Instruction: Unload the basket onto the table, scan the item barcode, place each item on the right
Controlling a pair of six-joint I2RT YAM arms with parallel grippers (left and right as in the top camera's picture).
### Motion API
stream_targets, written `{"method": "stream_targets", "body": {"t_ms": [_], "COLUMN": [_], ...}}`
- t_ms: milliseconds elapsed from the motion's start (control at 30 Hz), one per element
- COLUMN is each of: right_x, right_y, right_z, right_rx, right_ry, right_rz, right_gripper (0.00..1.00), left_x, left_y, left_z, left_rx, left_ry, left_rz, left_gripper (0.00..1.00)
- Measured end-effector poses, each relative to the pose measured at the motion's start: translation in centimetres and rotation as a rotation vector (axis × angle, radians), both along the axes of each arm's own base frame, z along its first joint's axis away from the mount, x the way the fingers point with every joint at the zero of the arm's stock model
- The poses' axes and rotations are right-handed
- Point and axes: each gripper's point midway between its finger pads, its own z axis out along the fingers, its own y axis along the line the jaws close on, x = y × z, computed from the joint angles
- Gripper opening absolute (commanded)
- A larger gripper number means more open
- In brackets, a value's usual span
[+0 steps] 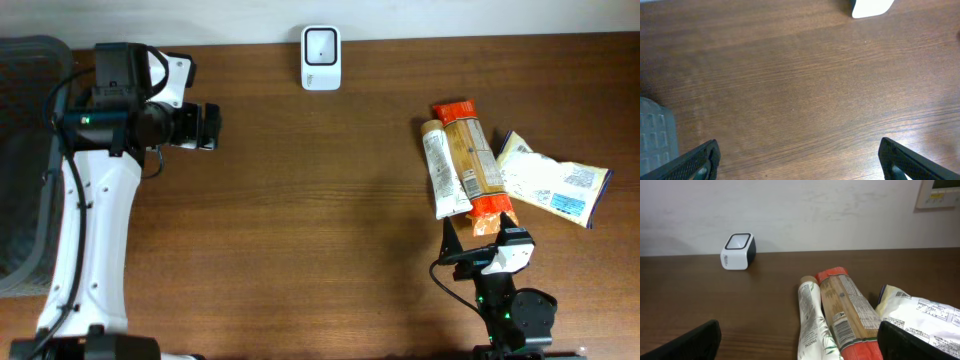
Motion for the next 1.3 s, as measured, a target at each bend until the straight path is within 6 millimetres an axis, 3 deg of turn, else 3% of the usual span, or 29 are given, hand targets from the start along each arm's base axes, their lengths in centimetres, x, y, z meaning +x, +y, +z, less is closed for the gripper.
{"method": "stream_targets", "body": {"t_ms": [67, 200, 267, 300, 367, 500, 633, 667, 800, 1300], "right_x": [0.0, 0.0, 0.0, 0.0, 0.0, 0.0, 0.0, 0.0, 0.0, 0.0], "right_y": [0.0, 0.0, 0.1, 0.1, 0.1, 0.1, 0.1, 0.1, 0.1, 0.1], "right_z": [0.0, 0.0, 0.1, 0.1, 0.1, 0.1, 0.1, 0.1, 0.1, 0.1], "right_rx": [0.000, 0.000, 0.000, 0.001, 0.000, 0.000, 0.001, 0.001, 0.000, 0.000], "right_ry": [-0.001, -0.002, -0.003, -0.004, -0.003, -0.003, -0.006, -0.006, -0.006, -0.006], "right_rz": [0.000, 0.001, 0.003, 0.004, 0.005, 0.008, 0.007, 0.007, 0.007, 0.007], "right_gripper": [0.99, 0.99, 0.99, 0.99, 0.99, 0.99, 0.99, 0.99, 0.99, 0.99], "left_x": [-1.2, -6.7, -7.9, -8.5, -10.2, -12.7, -15.0, -15.6, -16.4, -16.5], "left_y": [0.3, 1.1, 1.2, 1.2, 1.2, 1.1, 1.1, 1.1, 1.1, 1.5], "left_z": [2.0, 7.9, 8.8, 8.0, 3.6, -2.0, -4.7, -6.3, -9.8, -9.2], "left_rx": [0.018, 0.064, 0.069, 0.069, 0.070, 0.070, 0.078, 0.080, 0.086, 0.097], "left_ry": [-0.053, -0.314, -0.488, -0.550, -0.615, -0.739, -0.879, -0.891, -0.838, -0.868], "left_rz": [0.013, 0.044, 0.050, 0.052, 0.052, 0.056, 0.058, 0.056, 0.054, 0.071], "left_gripper": [0.99, 0.99, 0.99, 0.99, 0.99, 0.99, 0.99, 0.99, 0.99, 0.99]}}
